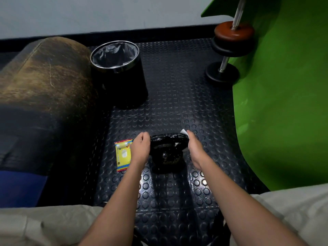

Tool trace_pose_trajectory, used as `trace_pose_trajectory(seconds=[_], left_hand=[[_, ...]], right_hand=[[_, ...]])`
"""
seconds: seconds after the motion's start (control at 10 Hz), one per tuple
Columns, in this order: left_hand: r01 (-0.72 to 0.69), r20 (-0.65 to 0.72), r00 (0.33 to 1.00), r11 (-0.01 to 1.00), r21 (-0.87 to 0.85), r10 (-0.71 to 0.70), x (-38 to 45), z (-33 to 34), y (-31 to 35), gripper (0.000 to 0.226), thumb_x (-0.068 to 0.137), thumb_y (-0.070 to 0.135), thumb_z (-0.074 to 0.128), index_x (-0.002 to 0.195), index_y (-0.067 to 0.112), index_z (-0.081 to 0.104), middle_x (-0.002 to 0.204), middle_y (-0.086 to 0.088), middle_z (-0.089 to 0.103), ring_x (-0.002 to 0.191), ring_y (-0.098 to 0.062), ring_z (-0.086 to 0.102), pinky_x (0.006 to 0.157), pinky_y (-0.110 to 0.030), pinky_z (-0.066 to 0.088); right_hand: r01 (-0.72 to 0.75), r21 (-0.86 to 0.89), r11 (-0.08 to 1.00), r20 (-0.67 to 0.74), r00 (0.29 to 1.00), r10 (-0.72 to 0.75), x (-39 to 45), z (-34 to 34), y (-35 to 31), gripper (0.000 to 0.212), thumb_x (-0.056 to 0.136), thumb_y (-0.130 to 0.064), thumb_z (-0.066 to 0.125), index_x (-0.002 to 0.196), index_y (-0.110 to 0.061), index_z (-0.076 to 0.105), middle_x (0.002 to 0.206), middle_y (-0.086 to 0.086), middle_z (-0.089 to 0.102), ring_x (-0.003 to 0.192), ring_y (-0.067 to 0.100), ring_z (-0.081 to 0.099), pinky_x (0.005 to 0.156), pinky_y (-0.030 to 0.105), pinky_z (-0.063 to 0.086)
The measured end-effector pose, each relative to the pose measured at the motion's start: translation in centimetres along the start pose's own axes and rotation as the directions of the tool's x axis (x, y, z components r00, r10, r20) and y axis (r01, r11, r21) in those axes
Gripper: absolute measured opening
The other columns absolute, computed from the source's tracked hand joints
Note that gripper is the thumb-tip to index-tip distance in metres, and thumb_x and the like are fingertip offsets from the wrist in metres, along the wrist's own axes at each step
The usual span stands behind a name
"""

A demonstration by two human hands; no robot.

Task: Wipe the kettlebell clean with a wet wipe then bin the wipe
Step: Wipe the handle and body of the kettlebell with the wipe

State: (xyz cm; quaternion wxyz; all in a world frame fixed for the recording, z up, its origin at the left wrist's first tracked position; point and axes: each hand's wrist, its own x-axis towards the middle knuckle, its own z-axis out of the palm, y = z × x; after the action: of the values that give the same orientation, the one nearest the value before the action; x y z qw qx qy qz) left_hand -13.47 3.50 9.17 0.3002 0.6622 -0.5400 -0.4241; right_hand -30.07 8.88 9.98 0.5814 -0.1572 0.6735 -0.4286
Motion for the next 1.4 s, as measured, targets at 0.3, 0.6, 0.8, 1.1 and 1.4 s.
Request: trace_pose_trajectory(seconds=[0.3,0.6,0.8,1.1,1.4], left_hand=[[0.027,-0.005,1.0,1.0,-0.013,-0.027,0.0,0.1,-0.1,0.031,0.097,0.026,0.038,0.068,0.019,0.028,0.064,0.004,0.033,0.062,-0.015,0.029,0.056,-0.035,0.023],[0.013,-0.022,1.0,1.0,0.01,-0.013,0.0,0.0,0.0,0.03,0.097,0.025,0.038,0.069,0.017,0.033,0.065,0.003,0.037,0.061,-0.014,0.032,0.056,-0.035,0.028],[0.008,-0.007,1.0,1.0,-0.003,-0.008,-0.1,0.0,0.0,0.029,0.097,0.025,0.038,0.069,0.018,0.033,0.065,0.004,0.037,0.062,-0.014,0.032,0.056,-0.034,0.027],[0.013,-0.005,1.0,1.0,-0.02,-0.014,-0.2,0.0,0.0,0.03,0.097,0.023,0.038,0.069,0.018,0.031,0.065,0.004,0.034,0.061,-0.013,0.029,0.055,-0.033,0.024],[0.021,-0.013,1.0,1.0,-0.011,-0.021,0.2,0.1,-0.3,0.029,0.096,0.025,0.037,0.069,0.018,0.031,0.065,0.004,0.036,0.062,-0.015,0.031,0.056,-0.034,0.025]], right_hand=[[0.246,-0.373,0.895,-0.209,0.917,-0.339,1.1,1.5,1.0,0.042,0.106,-0.04,0.031,0.087,-0.021,0.064,0.08,-0.001,0.058,0.071,0.016,0.051,0.062,0.031,0.036],[0.585,-0.742,0.328,0.089,0.571,-0.816,2.3,3.1,2.0,0.037,0.102,-0.035,0.039,0.076,-0.023,0.062,0.077,-0.013,0.062,0.078,0.01,0.055,0.114,0.032,0.031],[0.629,-0.613,0.479,-0.049,0.575,-0.817,2.6,2.4,4.0,0.027,0.102,-0.037,0.043,0.097,-0.028,0.068,0.096,-0.016,0.061,0.093,0.009,0.052,0.088,0.029,0.039],[0.186,-0.059,0.981,-0.19,0.962,-0.194,1.2,1.3,2.2,0.031,0.107,-0.046,0.034,0.109,-0.033,0.062,0.105,-0.005,0.061,0.087,0.009,0.054,0.075,0.032,0.041],[0.216,-0.359,0.908,-0.323,0.884,-0.338,1.9,2.1,1.3,0.043,0.108,-0.03,0.027,0.087,-0.011,0.06,0.088,0.008,0.062,0.076,0.022,0.054,0.061,0.034,0.037]])
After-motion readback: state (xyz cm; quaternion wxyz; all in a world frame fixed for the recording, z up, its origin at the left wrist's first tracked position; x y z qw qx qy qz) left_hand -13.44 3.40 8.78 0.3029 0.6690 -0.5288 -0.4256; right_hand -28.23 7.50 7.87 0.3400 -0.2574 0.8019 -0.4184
